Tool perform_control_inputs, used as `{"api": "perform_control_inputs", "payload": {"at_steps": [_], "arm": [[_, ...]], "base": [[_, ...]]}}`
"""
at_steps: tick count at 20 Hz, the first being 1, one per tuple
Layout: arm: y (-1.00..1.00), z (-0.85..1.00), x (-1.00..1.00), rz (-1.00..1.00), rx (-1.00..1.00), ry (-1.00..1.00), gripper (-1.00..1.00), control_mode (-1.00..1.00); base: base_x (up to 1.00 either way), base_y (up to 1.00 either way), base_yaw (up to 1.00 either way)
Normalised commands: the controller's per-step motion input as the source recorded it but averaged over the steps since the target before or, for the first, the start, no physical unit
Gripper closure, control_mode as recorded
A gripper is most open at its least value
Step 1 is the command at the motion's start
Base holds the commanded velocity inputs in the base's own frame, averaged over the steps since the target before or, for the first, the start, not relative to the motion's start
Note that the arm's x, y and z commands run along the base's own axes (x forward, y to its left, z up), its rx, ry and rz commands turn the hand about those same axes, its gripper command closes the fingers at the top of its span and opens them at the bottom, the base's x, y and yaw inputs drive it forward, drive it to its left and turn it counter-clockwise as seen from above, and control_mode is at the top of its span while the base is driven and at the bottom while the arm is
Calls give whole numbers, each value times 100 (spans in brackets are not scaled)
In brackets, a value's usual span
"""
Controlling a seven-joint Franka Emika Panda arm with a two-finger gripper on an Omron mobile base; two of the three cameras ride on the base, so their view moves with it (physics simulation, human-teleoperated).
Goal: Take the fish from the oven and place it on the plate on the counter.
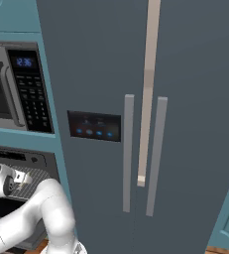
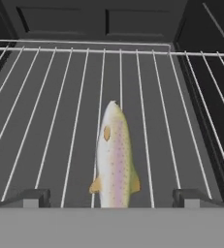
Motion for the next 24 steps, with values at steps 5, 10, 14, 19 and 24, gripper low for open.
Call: {"api": "perform_control_inputs", "payload": {"at_steps": [5, 10, 14, 19, 24], "arm": [[0, -34, 9, 0, 0, 0, -100, -100], [0, -35, 9, 0, 0, 0, -100, -100], [0, -43, 0, 0, 0, 0, -100, -100], [0, -46, 0, 0, 0, 0, 100, -100], [0, -46, 0, 0, 0, 0, 100, -100]], "base": [[0, 0, 0], [0, 0, 0], [0, 0, 0], [0, 0, 0], [0, 0, 0]]}}
